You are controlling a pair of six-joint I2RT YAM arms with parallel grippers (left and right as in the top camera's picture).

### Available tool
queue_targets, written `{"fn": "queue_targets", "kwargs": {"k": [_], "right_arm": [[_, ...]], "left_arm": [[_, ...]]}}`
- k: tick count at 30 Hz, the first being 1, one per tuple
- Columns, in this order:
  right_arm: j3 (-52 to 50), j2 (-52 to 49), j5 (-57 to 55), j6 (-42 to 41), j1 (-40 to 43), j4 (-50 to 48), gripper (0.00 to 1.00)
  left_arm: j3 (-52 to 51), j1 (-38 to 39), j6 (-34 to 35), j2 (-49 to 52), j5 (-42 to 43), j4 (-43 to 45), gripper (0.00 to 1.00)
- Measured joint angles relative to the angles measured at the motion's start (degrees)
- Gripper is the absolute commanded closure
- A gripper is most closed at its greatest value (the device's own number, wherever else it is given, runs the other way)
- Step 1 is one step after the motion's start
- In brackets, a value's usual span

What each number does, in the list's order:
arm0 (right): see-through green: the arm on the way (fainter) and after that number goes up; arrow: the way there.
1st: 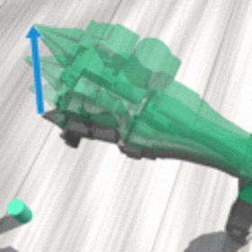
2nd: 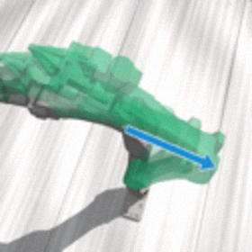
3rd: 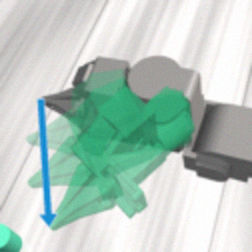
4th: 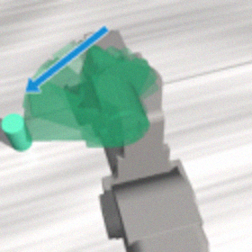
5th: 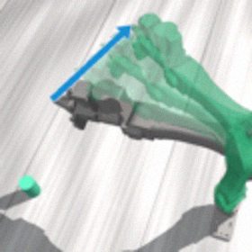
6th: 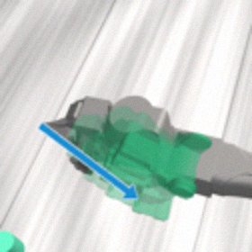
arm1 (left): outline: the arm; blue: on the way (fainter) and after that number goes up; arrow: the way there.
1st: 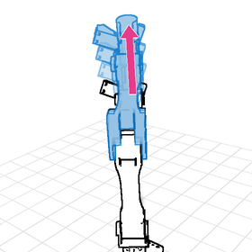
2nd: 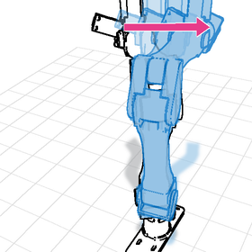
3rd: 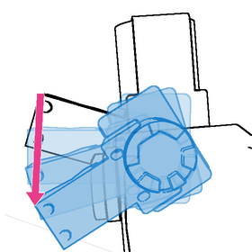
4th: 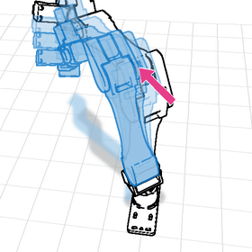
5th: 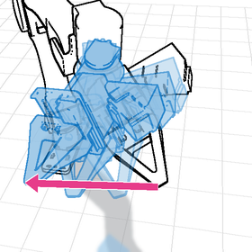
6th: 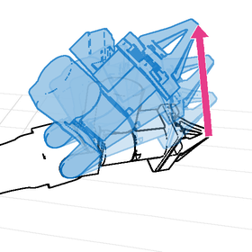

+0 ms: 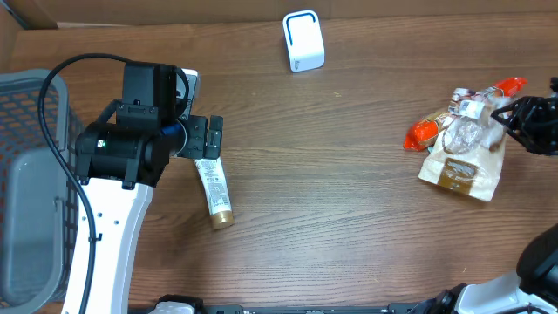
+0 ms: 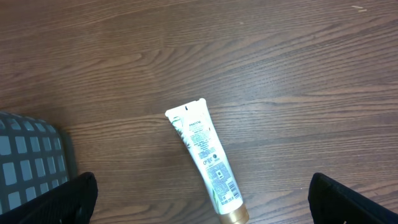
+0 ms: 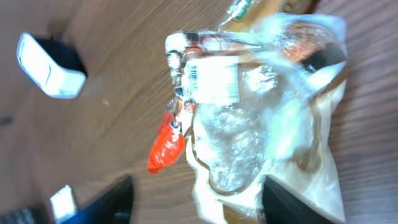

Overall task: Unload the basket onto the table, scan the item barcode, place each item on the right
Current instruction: 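Carry the bread bag right and set it by the pasta pack, then reach the right gripper left to the white-and-gold tube and grasp it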

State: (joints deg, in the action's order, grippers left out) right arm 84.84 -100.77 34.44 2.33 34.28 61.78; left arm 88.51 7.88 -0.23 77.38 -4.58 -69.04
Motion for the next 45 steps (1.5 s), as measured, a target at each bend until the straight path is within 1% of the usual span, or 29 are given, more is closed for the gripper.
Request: {"fn": "queue_targets", "kwargs": {"k": [2,5,7,9,11,12,15,20,25,31,36,39,45], "right_arm": [[0.5,0.0,0.1,0.5,0.8,1.2,0.17],[3.4,0.0,0.1,0.4,1.5,6.1,0.16],[6.9,0.0,0.3,0.5,1.2,9.0,0.15],[11.2,0.0,1.1,0.5,0.0,11.9,0.11],[14.8,0.0,1.4,0.3,-2.7,13.8,0.0],[15.6,0.1,1.6,0.7,-4.3,14.1,0.0],[16.6,0.2,1.9,0.7,-12.9,14.0,0.0],[16.6,-1.0,2.3,0.0,-28.9,10.3,0.0],[16.6,-6.0,2.2,-3.1,-40.8,6.1,0.0],[16.6,-14.3,1.7,-7.0,-51.7,0.6,0.0],[16.6,-20.0,1.1,-10.9,-60.5,-6.2,0.0],[16.6,-21.8,-0.5,-13.2,-64.7,-10.0,0.0],[16.6,-23.4,-7.5,-18.0,-72.4,-16.3,0.0]], "left_arm": [[0.0,0.0,0.0,0.0,0.0,0.0,0.0],[0.0,0.0,0.0,0.0,0.0,0.0,0.0],[0.0,0.0,0.0,0.0,0.0,0.0,0.0],[0.0,0.0,0.0,0.0,0.0,0.0,0.0],[0.0,0.0,0.0,0.0,0.0,0.0,0.0],[0.0,0.0,0.0,0.0,0.0,0.0,0.0],[0.0,0.0,0.0,0.0,0.0,0.0,0.0],[0.0,0.0,0.0,0.0,0.0,0.0,0.0],[0.0,0.0,0.0,0.0,0.0,0.0,0.0],[0.0,0.0,0.0,0.0,0.0,0.0,0.0],[0.0,0.0,0.0,0.0,0.0,0.0,0.01],[0.0,0.0,0.0,0.0,0.0,0.0,0.01],[0.0,0.0,0.0,0.0,0.0,0.0,0.0]]}}
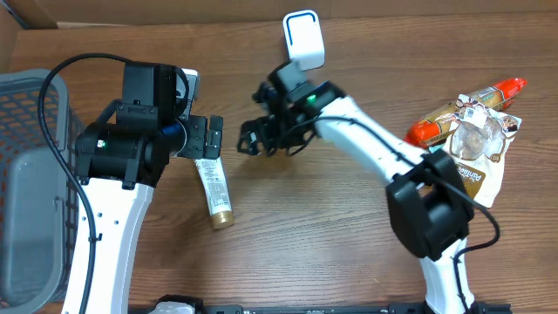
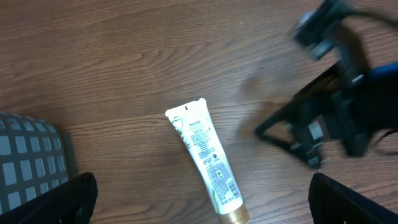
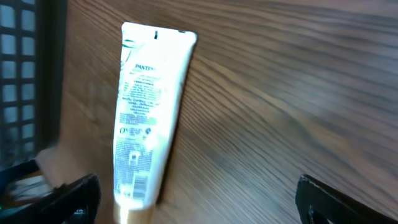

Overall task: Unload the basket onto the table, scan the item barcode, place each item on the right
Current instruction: 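Reach the right gripper left to the white-and-gold tube and grasp it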

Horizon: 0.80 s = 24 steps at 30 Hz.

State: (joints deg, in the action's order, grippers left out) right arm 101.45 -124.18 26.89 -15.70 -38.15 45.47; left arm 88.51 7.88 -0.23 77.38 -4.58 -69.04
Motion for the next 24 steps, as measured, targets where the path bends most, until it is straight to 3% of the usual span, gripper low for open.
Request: {"fn": "queue_targets", "kwargs": {"k": [12,19,24], "right_arm": [[0.0,-2.9,-6.7,-4.7,-5.9,-5.4,0.0],[0.0,-3.6,-10.8,-5.1,-7.5,-9.3,0.0],[-0.7,-3.7,-12.7,-5.0,-11.4,-14.2,0.0]], "left_arm": [[0.9,-0.2,0.0,0.1,-0.2,2.6,0.0],[18.4,-4.0,-0.5,0.3,0.7,-2.2,0.01],[22.4,-4.2,-1.0,-1.0,0.9,-3.8,0.01]]}}
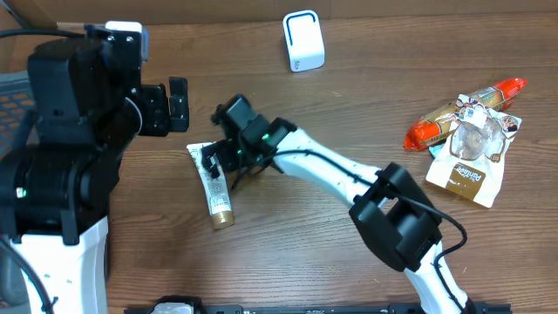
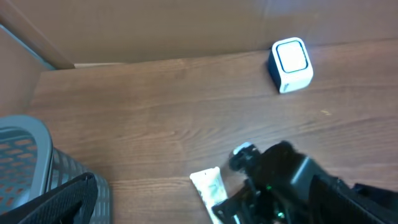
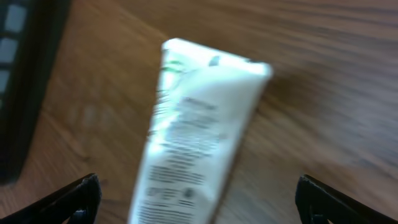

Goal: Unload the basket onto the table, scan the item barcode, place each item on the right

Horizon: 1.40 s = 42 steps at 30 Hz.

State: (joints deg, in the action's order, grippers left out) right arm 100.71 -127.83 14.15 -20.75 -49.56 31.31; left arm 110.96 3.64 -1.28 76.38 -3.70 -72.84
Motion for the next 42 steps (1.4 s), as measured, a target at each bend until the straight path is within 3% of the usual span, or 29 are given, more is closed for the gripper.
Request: {"fn": "queue_targets", "kwargs": {"k": [10,19,26,34,42], "right_arm": [[-7.5,-0.1,-0.1,-2.9,-3.9,-4.8,0.15],[-10.5,0.0,1.1,-4.7,-3.9,-6.2,0.62],[-10.8,0.3,3.3,-4.8,-4.0,-5.3,0.82],[-10.8,2.1,4.9,-3.0,-0.9,1.7,0.83],[-10.7,8.6,-10.9,-1.7,9.7,15.6,0.83]], "left_arm": [[0.0,0.0,-0.2,2.2,0.0,-4.1,0.01],[0.0,0.0,-0.2,2.2,0.0,-5.2,0.0],[0.0,0.0,-0.2,2.2,0.0,-5.2,0.0],[0.0,0.0,-0.2,2.2,0.0,-5.2,0.0],[0.0,0.0,-0.2,2.2,0.0,-5.2,0.0]]}}
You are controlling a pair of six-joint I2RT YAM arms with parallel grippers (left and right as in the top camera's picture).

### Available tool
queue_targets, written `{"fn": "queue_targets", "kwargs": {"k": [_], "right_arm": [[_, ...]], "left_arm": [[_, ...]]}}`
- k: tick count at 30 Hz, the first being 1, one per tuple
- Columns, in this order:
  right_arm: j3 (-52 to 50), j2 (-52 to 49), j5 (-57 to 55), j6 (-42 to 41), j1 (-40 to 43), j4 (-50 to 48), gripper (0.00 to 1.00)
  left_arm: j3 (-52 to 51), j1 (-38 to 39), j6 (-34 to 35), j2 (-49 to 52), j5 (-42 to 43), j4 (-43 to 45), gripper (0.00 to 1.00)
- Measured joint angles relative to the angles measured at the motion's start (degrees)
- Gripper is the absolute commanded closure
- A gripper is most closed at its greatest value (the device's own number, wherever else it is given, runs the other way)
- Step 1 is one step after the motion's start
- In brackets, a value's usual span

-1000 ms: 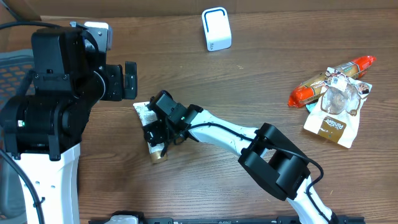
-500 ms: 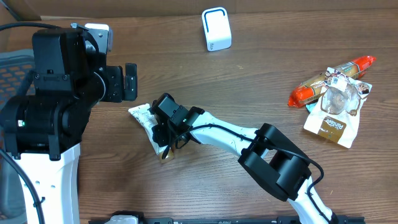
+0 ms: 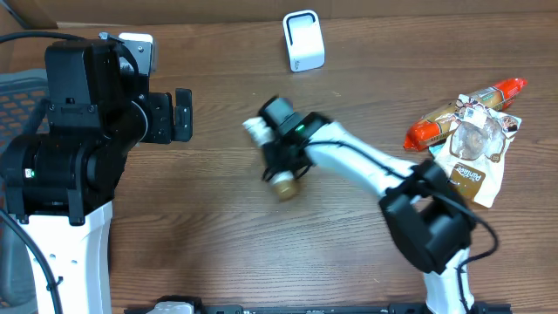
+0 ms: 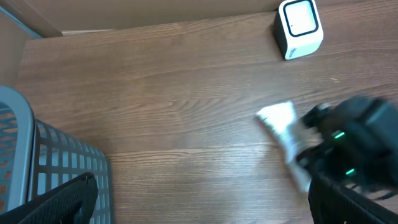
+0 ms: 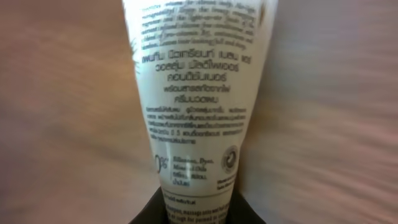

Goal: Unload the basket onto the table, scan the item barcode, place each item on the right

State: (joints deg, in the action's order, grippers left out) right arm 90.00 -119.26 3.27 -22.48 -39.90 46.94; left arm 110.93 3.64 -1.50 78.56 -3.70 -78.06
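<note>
A white tube with printed text and a gold cap (image 3: 284, 187) is held above the table near its middle, my right gripper (image 3: 279, 161) shut on it. The right wrist view is filled by the tube (image 5: 196, 93), its lower end pinched between the dark fingers (image 5: 149, 214). The left wrist view shows the tube (image 4: 281, 123) blurred beside the right gripper. The white barcode scanner (image 3: 302, 41) stands at the table's back edge, also seen as the scanner (image 4: 300, 28). My left gripper (image 3: 173, 122) hangs open at the left, high over bare wood, left gripper (image 4: 202, 199) empty.
A grey mesh basket (image 4: 43, 162) stands at the left edge. Snack packets (image 3: 462, 131) lie at the far right of the table. Brown cardboard walls (image 4: 155, 12) run behind the scanner.
My right gripper was open over the tube lying on the table left of centre. Now it is shut on the tube and holds it lifted, further right. The left arm has hardly moved.
First the tube lay under my open left gripper while the right gripper hovered at the snack packets. Then the right arm was at the table's middle near the tube. Later the left gripper stood higher and the right one over the tube, which it now holds.
</note>
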Motion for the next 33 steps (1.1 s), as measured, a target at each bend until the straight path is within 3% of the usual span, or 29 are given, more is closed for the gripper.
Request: {"fn": "queue_targets", "kwargs": {"k": [4,8,11,14,18,21,28,33], "right_arm": [[-0.1,1.4,-8.6,-0.5,-0.2,0.3,0.81],[-0.7,1.3,-10.8,-2.2,-2.0,-1.2,0.39],[-0.7,1.1,-11.2,-2.5,-3.1,-1.1,0.34],[-0.7,0.6,-11.0,-1.5,-3.2,-0.4,0.44],[1.2,0.6,-10.6,-0.2,-1.6,3.0,0.78],[4.7,0.7,-10.5,0.0,1.0,4.1,0.94],[6.5,2.1,-5.4,0.2,7.2,3.8,0.96],[2.8,2.1,-0.6,0.2,6.8,1.0,0.96]], "left_arm": [[0.0,0.0,0.0,0.0,0.0,0.0,0.01],[0.0,0.0,0.0,0.0,0.0,0.0,0.0],[0.0,0.0,0.0,0.0,0.0,0.0,0.0],[0.0,0.0,0.0,0.0,0.0,0.0,0.0],[0.0,0.0,0.0,0.0,0.0,0.0,0.0],[0.0,0.0,0.0,0.0,0.0,0.0,0.0],[0.0,0.0,0.0,0.0,0.0,0.0,0.0],[0.0,0.0,0.0,0.0,0.0,0.0,0.0]]}}
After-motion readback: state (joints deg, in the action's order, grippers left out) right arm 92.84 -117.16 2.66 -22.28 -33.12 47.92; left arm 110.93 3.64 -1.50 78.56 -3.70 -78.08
